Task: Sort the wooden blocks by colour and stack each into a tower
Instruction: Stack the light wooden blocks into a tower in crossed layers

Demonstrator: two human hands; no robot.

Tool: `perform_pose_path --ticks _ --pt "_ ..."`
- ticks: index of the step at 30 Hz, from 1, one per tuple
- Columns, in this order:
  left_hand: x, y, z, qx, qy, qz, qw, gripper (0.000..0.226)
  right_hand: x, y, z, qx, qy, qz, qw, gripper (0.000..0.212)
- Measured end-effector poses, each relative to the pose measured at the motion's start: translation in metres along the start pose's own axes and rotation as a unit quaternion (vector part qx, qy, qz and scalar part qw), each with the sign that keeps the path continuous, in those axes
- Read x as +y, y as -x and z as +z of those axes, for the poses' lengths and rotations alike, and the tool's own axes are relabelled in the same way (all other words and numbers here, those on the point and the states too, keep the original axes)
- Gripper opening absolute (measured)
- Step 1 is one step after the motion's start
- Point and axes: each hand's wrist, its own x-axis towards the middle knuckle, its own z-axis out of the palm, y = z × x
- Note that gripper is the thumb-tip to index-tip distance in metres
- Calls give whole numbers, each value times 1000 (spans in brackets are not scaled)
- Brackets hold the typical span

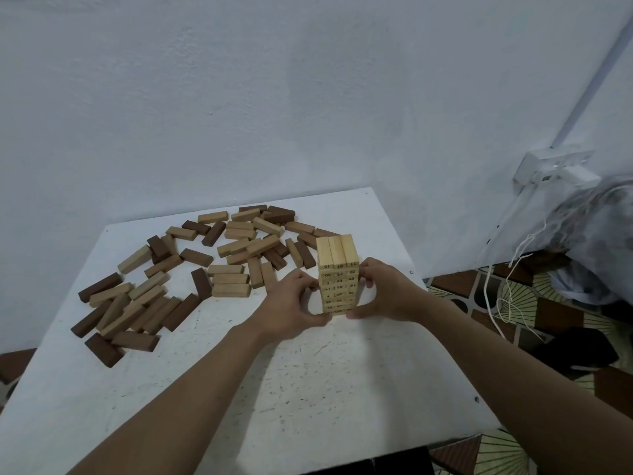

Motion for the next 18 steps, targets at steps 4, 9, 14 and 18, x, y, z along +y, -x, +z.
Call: perform_pose_path --ticks 4,9,14,18 --pt "1 -8 1 -6 -6 2 1000 58 4 -4 -3 0 4 5 1000 55" --pt "3 -17 0 -13 -5 5 1000 57 10 -8 -7 3 9 13 1000 56" --pt "5 -26 1 -10 -11 7 1000 54 15 -14 -10 4 10 16 1000 57" --pt "7 -31 1 -8 -15 6 1000 55 19 -18 -11 5 12 22 1000 58"
